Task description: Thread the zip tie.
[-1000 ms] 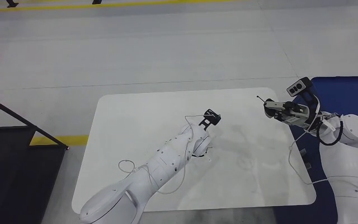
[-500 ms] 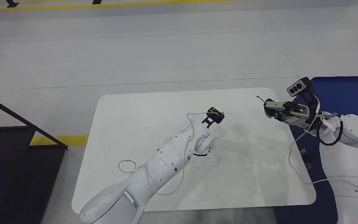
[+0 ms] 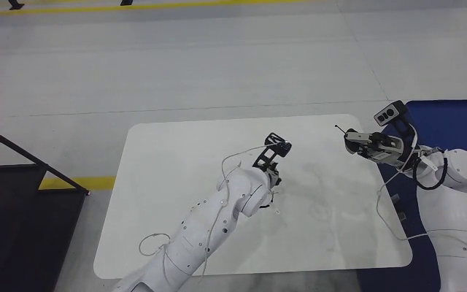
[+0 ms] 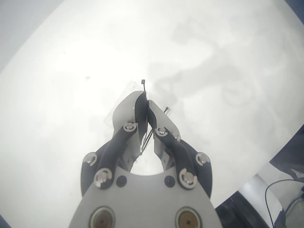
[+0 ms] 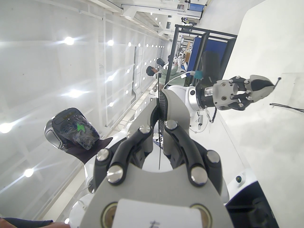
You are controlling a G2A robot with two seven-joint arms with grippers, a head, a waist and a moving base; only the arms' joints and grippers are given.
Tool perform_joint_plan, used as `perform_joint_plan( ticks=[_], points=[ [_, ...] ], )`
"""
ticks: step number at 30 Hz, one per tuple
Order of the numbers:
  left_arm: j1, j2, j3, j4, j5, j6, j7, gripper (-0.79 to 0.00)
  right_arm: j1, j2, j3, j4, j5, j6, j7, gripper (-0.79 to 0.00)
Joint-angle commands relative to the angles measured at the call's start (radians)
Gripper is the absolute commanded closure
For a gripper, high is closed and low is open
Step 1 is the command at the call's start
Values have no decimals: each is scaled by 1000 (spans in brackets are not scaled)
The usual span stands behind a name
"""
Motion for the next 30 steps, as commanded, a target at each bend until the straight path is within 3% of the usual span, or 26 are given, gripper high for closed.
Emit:
perform_joint_plan(
  ticks=[1, 6, 11, 15, 23, 30],
  points=[
    [-2, -1, 1, 4, -2, 0, -1, 0, 0, 0, 0, 0, 0, 0, 0, 0],
    [13, 1, -13, -16, -25, -6, 35, 0, -12, -1, -8, -17, 11, 32, -15, 0],
    [114, 16, -133, -169, -115, 4, 278, 0, -16, 24, -49, -26, -56, 284, 85, 0],
    [212, 23, -185, -243, -238, -69, 473, 0, -48, 54, -148, -2, 3, 312, 57, 0],
    [226, 24, -185, -244, -259, -77, 474, 0, -21, 70, -139, -4, 5, 313, 56, 0],
    [286, 16, -151, -289, -325, -137, 717, 0, -65, 74, -174, -30, -62, 315, 21, 0]
  ],
)
